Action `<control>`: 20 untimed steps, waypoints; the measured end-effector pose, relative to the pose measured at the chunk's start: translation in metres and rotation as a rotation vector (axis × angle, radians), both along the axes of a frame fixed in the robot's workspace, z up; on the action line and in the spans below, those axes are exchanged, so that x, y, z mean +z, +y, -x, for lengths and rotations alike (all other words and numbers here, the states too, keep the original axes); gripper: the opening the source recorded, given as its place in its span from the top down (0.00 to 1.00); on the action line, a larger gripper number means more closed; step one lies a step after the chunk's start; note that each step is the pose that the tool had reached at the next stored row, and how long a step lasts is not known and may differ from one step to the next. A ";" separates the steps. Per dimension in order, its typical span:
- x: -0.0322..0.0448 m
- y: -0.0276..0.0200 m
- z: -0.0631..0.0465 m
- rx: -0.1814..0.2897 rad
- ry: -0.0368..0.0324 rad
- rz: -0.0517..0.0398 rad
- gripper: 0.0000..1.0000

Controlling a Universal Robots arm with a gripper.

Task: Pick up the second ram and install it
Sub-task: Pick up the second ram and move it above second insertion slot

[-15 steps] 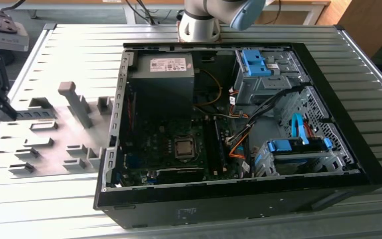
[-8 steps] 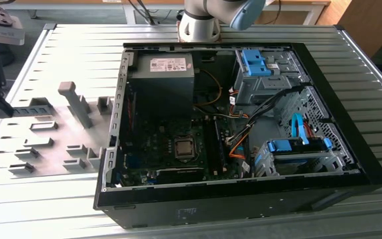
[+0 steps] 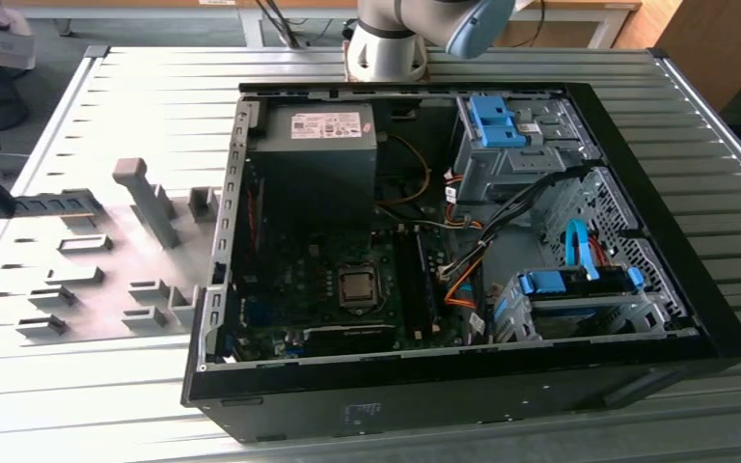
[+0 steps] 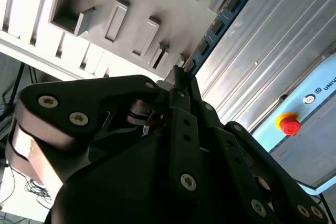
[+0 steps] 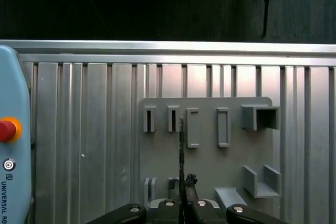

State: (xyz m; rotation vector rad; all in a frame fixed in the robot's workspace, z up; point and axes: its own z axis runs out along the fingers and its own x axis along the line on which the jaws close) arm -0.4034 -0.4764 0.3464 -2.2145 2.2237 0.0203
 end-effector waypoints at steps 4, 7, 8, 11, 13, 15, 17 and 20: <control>0.0084 0.0000 0.000 0.000 0.0000 0.0000 0.86; 0.0134 0.0000 0.000 0.000 0.0000 0.0001 0.86; 0.0152 0.0000 0.000 0.000 0.0000 0.0000 0.86; 0.0208 0.0000 0.000 0.000 0.0000 0.0000 0.86; 0.0247 0.0000 0.000 0.000 0.0000 -0.0001 0.86; 0.0293 0.0000 0.000 0.000 0.0000 0.0000 0.86; 0.0335 0.0000 0.000 0.000 0.0001 0.0001 0.86; 0.0400 0.0000 0.000 0.000 -0.0001 0.0000 0.86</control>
